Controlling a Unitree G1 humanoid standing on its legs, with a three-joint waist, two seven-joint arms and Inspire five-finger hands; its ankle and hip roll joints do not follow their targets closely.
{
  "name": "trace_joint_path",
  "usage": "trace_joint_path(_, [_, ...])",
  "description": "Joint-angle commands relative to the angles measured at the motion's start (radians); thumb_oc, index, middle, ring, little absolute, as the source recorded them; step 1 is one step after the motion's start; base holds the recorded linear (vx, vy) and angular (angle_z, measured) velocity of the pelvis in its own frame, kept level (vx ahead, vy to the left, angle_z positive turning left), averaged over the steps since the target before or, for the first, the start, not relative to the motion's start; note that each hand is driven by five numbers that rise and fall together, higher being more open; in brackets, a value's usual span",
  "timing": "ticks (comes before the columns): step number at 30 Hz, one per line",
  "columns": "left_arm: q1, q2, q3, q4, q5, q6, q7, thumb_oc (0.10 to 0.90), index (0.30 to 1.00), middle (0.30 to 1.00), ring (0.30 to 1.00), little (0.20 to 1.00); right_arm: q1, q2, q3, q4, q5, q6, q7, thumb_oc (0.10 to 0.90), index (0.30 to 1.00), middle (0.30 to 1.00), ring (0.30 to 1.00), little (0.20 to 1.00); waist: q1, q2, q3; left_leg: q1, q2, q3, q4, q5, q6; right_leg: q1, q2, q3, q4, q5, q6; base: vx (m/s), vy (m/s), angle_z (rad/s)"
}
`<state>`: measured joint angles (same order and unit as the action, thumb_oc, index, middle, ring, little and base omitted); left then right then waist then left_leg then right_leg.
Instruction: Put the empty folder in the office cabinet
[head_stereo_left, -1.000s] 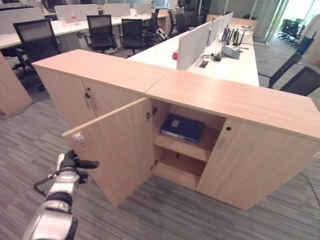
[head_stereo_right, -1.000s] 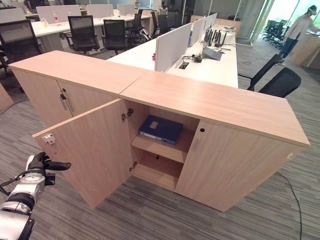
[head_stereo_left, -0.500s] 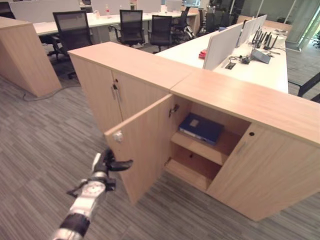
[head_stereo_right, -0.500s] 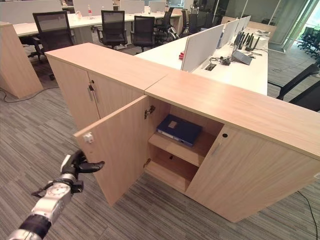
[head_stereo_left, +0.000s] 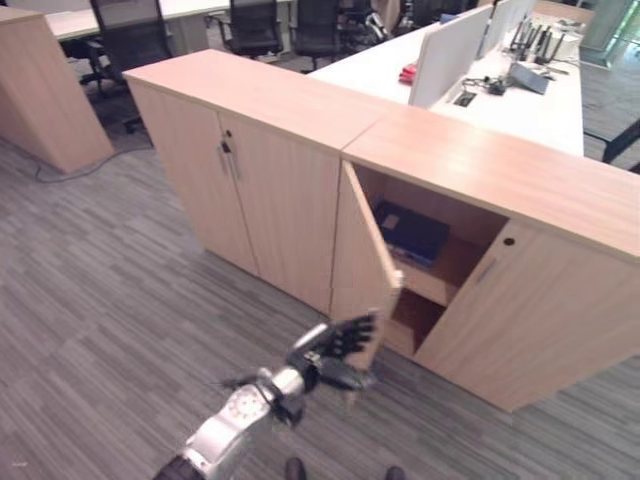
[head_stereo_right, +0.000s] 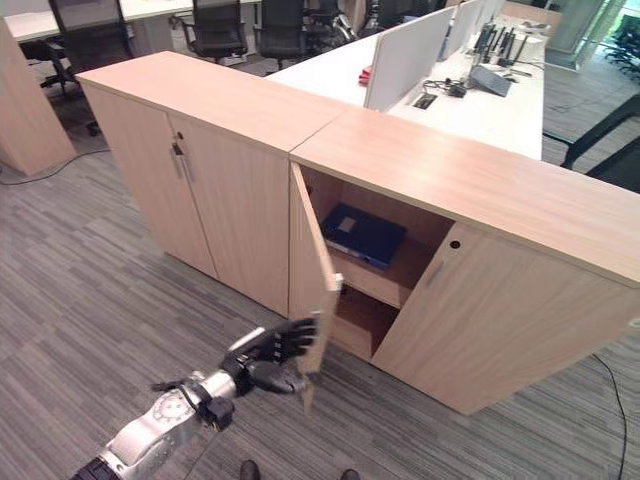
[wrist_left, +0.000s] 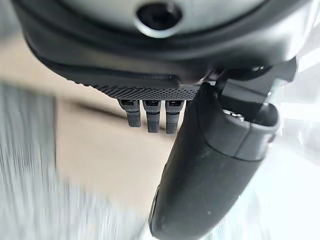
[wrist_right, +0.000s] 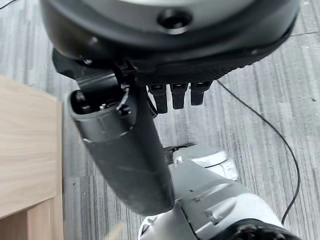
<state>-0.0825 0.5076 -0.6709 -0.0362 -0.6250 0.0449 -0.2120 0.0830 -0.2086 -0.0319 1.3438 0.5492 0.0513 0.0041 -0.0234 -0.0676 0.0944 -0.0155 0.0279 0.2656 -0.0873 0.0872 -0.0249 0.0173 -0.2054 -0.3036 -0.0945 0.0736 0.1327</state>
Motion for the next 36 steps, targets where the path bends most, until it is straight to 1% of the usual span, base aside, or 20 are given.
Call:
trace_joint_path(1, [-0.193, -0.063, 0.037, -0.090, -0.022, -0.074, -0.050, 0.800, 0.900, 0.900, 0.900, 0.900, -0.045, -0.017, 0.033, 0.042, -0.049, 0.001, 0.014, 0.800, 0.900, 0.900, 0.900, 0.900, -0.012, 0.049, -0.008, 0.133, 0.043, -0.043, 0.000, -0.154, -0.009, 0.084, 0.068, -0.049, 0.007, -0.084, -0.006, 0.00, -0.021, -0.30])
trace_joint_path(8, [-0.257, -0.070, -0.013, -0.088, 0.020, -0.087, -0.062, 0.800, 0.900, 0.900, 0.900, 0.900, -0.055, -0.018, 0.064, 0.014, -0.042, -0.008, 0.018, 0.800, 0.900, 0.900, 0.900, 0.900, -0.027, 0.049, -0.009, 0.140, 0.066, -0.024, 0.000, -0.147, -0.021, 0.078, 0.088, -0.030, 0.007, -0.094, -0.015, -0.01, -0.064, -0.12])
trace_joint_path(13, [-0.247, -0.115, -0.003, 0.058, 0.076, -0.103, -0.039, 0.800, 0.900, 0.900, 0.900, 0.900, -0.067, -0.024, 0.067, 0.001, -0.013, -0.020, 0.009, 0.800, 0.900, 0.900, 0.900, 0.900, -0.048, 0.044, -0.008, 0.153, 0.099, 0.008, 0.009, -0.142, -0.035, 0.068, 0.121, 0.011, 0.007, -0.109, -0.029, -0.01, -0.091, -0.18])
trace_joint_path(19, [-0.071, -0.173, 0.167, 0.418, 0.206, -0.097, 0.017, 0.800, 0.900, 0.900, 0.900, 0.900, -0.050, -0.036, 0.010, 0.063, -0.001, -0.018, 0.006, 0.800, 0.900, 0.900, 0.900, 0.900, -0.075, 0.022, -0.009, 0.143, 0.166, 0.057, 0.119, -0.161, -0.058, 0.070, 0.182, 0.075, 0.007, -0.136, -0.073, 0.00, -0.179, -0.45])
trace_joint_path(20, [-0.042, -0.182, 0.201, 0.495, 0.215, -0.085, 0.023, 0.800, 0.900, 0.900, 0.900, 0.900, -0.050, -0.041, -0.002, 0.076, 0.007, -0.018, 0.005, 0.800, 0.900, 0.900, 0.900, 0.900, -0.075, 0.021, -0.009, 0.141, 0.185, 0.046, 0.157, -0.186, -0.068, 0.080, 0.198, 0.094, 0.007, -0.153, -0.075, 0.06, -0.128, -0.18])
trace_joint_path(21, [-0.043, -0.184, 0.202, 0.498, 0.216, -0.088, 0.023, 0.800, 0.900, 0.900, 0.900, 0.900, -0.050, -0.043, -0.001, 0.077, 0.008, -0.018, 0.006, 0.800, 0.900, 0.900, 0.900, 0.900, -0.076, 0.023, -0.009, 0.139, 0.188, 0.046, 0.163, -0.191, -0.069, 0.081, 0.200, 0.094, 0.007, -0.153, -0.076, 0.06, -0.189, -0.11])
trace_joint_path(22, [0.000, -0.229, 0.276, 0.714, 0.203, -0.056, 0.033, 0.800, 0.900, 0.900, 0.900, 0.900, -0.051, -0.057, -0.012, 0.095, 0.007, -0.010, 0.006, 0.800, 0.900, 0.900, 0.900, 0.900, -0.075, 0.010, -0.003, 0.124, 0.210, 0.051, 0.247, -0.206, -0.061, 0.086, 0.218, 0.118, 0.008, -0.154, -0.092, -0.01, -0.177, -0.10])
trace_joint_path(23, [0.006, -0.245, 0.307, 0.813, 0.202, -0.052, 0.037, 0.800, 0.900, 0.900, 0.900, 0.900, -0.054, -0.061, -0.015, 0.102, 0.009, -0.009, 0.008, 0.800, 0.900, 0.900, 0.900, 0.900, -0.073, 0.006, 0.000, 0.113, 0.219, 0.047, 0.297, -0.210, -0.056, 0.088, 0.226, 0.129, 0.008, -0.154, -0.099, -0.01, -0.176, -0.14])
trace_joint_path(24, [0.003, -0.248, 0.307, 0.818, 0.203, -0.056, 0.036, 0.800, 0.900, 0.900, 0.900, 0.900, -0.056, -0.063, -0.015, 0.103, 0.009, -0.009, 0.008, 0.800, 0.900, 0.900, 0.900, 0.900, -0.074, 0.009, 0.001, 0.108, 0.222, 0.046, 0.304, -0.214, -0.057, 0.087, 0.228, 0.129, 0.008, -0.154, -0.100, -0.01, -0.115, -0.31])
trace_joint_path(25, [0.008, -0.262, 0.354, 0.936, 0.206, -0.046, 0.046, 0.800, 0.900, 0.900, 0.900, 0.900, -0.058, -0.070, -0.021, 0.112, 0.007, -0.005, 0.013, 0.800, 0.900, 0.900, 0.900, 0.900, -0.067, 0.002, 0.005, 0.091, 0.229, 0.031, 0.371, -0.208, -0.048, 0.090, 0.237, 0.148, 0.008, -0.153, -0.108, -0.03, -0.129, -0.69])
trace_joint_path(26, [0.003, -0.286, 0.452, 1.120, 0.180, -0.055, 0.070, 0.800, 0.900, 0.900, 0.900, 0.900, -0.061, -0.093, -0.030, 0.125, -0.003, 0.004, 0.027, 0.800, 0.900, 0.900, 0.900, 0.900, -0.044, 0.000, 0.017, 0.030, 0.203, -0.053, 0.467, -0.202, -0.030, 0.093, 0.251, 0.177, 0.007, -0.153, -0.122, -0.09, -0.148, -0.82])
trace_joint_path(27, [-0.001, -0.287, 0.454, 1.124, 0.180, -0.057, 0.070, 0.800, 0.900, 0.900, 0.900, 0.900, -0.064, -0.093, -0.030, 0.125, -0.003, 0.004, 0.027, 0.800, 0.900, 0.900, 0.900, 0.900, -0.047, -0.009, 0.015, 0.014, 0.197, -0.046, 0.467, -0.179, -0.021, 0.078, 0.243, 0.171, 0.007, -0.141, -0.128, -0.12, -0.102, -0.75])
trace_joint_path(28, [-0.002, -0.286, 0.514, 1.206, 0.177, -0.065, 0.087, 0.800, 0.900, 0.900, 0.900, 0.900, -0.066, -0.106, -0.034, 0.135, -0.018, 0.001, 0.030, 0.800, 0.900, 0.900, 0.900, 0.900, -0.030, -0.013, 0.020, -0.027, 0.155, -0.106, 0.485, -0.183, -0.008, 0.077, 0.242, 0.181, 0.007, -0.141, -0.130, -0.10, -0.036, -0.41])
trace_joint_path(29, [-0.002, -0.289, 0.548, 1.262, 0.188, -0.078, 0.105, 0.800, 0.900, 0.900, 0.900, 0.900, -0.064, -0.112, -0.036, 0.141, -0.032, -0.001, 0.027, 0.800, 0.900, 0.900, 0.900, 0.900, -0.022, -0.014, 0.021, -0.052, 0.121, -0.152, 0.483, -0.197, 0.001, 0.079, 0.240, 0.187, 0.007, -0.140, -0.128, -0.03, 0.010, -0.26])
trace_joint_path(30, [0.014, -0.284, 0.605, 1.328, 0.223, -0.085, 0.131, 0.800, 0.900, 0.900, 0.900, 0.900, -0.067, -0.125, -0.033, 0.148, -0.052, -0.005, 0.024, 0.800, 0.900, 0.900, 0.900, 0.900, -0.002, -0.015, 0.029, -0.080, 0.051, -0.232, 0.441, -0.236, 0.012, 0.079, 0.230, 0.199, 0.008, -0.134, -0.122, 0.00, 0.049, -0.16])
trace_joint_path(31, [0.031, -0.277, 0.630, 1.345, 0.228, -0.089, 0.136, 0.800, 0.900, 0.900, 0.900, 0.900, -0.072, -0.131, -0.030, 0.147, -0.054, -0.009, 0.021, 0.800, 0.900, 0.900, 0.900, 0.900, 0.008, -0.013, 0.035, -0.098, 0.013, -0.277, 0.426, -0.235, 0.012, 0.078, 0.227, 0.206, 0.009, -0.130, -0.120, 0.00, 0.048, -0.20])
trace_joint_path(32, [0.031, -0.276, 0.630, 1.345, 0.228, -0.089, 0.136, 0.800, 0.900, 0.900, 0.900, 0.900, -0.072, -0.130, -0.030, 0.147, -0.054, -0.009, 0.021, 0.800, 0.900, 0.900, 0.900, 0.900, 0.005, -0.015, 0.031, -0.101, 0.010, -0.279, 0.422, -0.231, 0.012, 0.074, 0.225, 0.203, 0.009, -0.130, -0.119, 0.00, 0.065, -0.27])
trace_joint_path(33, [0.058, -0.264, 0.661, 1.374, 0.267, -0.094, 0.154, 0.800, 0.900, 0.900, 0.900, 0.900, -0.084, -0.144, -0.035, 0.144, -0.050, -0.012, 0.021, 0.800, 0.900, 0.900, 0.900, 0.900, 0.026, -0.002, 0.041, -0.125, -0.061, -0.360, 0.391, -0.219, 0.014, 0.065, 0.229, 0.222, 0.014, -0.119, -0.114, -0.01, 0.071, -0.28])
trace_joint_path(34, [0.071, -0.261, 0.676, 1.391, 0.277, -0.100, 0.167, 0.800, 0.900, 0.900, 0.900, 0.900, -0.094, -0.151, -0.035, 0.143, -0.048, -0.015, 0.019, 0.800, 0.900, 0.900, 0.900, 0.900, 0.031, 0.003, 0.046, -0.139, -0.085, -0.381, 0.393, -0.211, 0.011, 0.064, 0.229, 0.230, 0.016, -0.117, -0.110, 0.00, 0.073, -0.23])
trace_joint_path(36, [0.088, -0.264, 0.695, 1.382, 0.262, -0.098, 0.163, 0.800, 0.900, 0.900, 0.900, 0.900, -0.092, -0.149, -0.036, 0.141, -0.043, -0.021, 0.020, 0.800, 0.900, 0.900, 0.900, 0.900, 0.034, 0.015, 0.043, -0.117, -0.086, -0.384, 0.356, -0.207, 0.010, 0.063, 0.234, 0.235, 0.017, -0.117, -0.107, 0.02, 0.042, -0.47])
